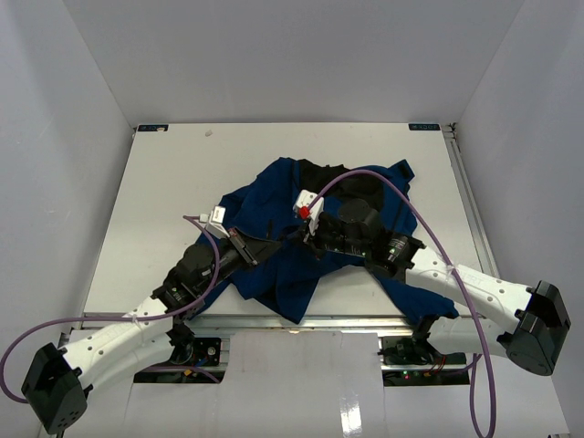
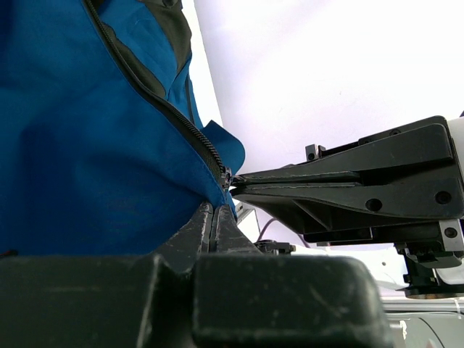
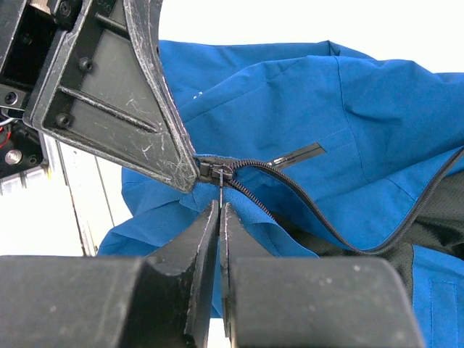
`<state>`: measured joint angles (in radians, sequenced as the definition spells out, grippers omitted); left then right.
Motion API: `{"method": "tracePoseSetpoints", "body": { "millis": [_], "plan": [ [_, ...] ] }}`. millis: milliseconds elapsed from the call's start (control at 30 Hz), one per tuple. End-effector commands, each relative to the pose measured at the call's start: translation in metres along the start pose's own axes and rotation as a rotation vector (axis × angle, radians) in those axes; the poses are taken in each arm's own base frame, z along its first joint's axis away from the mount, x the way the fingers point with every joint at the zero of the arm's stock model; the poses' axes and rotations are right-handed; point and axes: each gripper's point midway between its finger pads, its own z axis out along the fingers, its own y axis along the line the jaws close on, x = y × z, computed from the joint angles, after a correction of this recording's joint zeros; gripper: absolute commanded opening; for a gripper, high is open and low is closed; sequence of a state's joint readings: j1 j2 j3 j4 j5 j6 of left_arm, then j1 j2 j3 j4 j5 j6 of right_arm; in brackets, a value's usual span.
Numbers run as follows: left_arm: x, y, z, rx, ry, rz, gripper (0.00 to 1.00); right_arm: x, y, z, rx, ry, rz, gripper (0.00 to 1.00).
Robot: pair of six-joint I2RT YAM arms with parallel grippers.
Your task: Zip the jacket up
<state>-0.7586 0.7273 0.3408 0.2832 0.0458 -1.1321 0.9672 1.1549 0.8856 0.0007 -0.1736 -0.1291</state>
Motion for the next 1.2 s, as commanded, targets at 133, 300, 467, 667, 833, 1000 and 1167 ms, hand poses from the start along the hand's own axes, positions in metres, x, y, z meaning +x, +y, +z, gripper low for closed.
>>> {"method": "tracePoseSetpoints", "body": {
  "millis": [133, 300, 467, 667, 833, 1000, 1167],
  "plan": [
    [-0.006, -0.011, -0.006, 0.044, -0.028, 0.037, 0.00, -0.016, -0.019, 0.003, 0.097, -0.048, -0.020, 0.08],
    [-0.011, -0.010, -0.013, 0.039, -0.052, 0.043, 0.00, -0.008, -0.053, 0.002, 0.232, -0.007, 0.001, 0.08],
    [-0.010, -0.010, -0.016, 0.034, -0.051, 0.043, 0.00, -0.006, -0.090, -0.007, 0.317, 0.001, 0.050, 0.08],
    [-0.009, -0.012, -0.018, 0.041, -0.042, 0.043, 0.00, -0.012, -0.107, -0.012, 0.333, -0.005, 0.053, 0.08],
    [-0.011, -0.015, -0.024, 0.030, -0.042, 0.049, 0.00, -0.004, -0.139, -0.018, 0.394, 0.012, 0.096, 0.08],
    [-0.029, -0.024, -0.035, 0.010, -0.106, 0.075, 0.00, 0.002, -0.151, -0.019, 0.395, 0.019, 0.122, 0.08],
    [-0.040, -0.030, -0.050, -0.008, -0.149, 0.105, 0.00, 0.006, -0.166, -0.023, 0.420, 0.031, 0.143, 0.08]
  ]
}}
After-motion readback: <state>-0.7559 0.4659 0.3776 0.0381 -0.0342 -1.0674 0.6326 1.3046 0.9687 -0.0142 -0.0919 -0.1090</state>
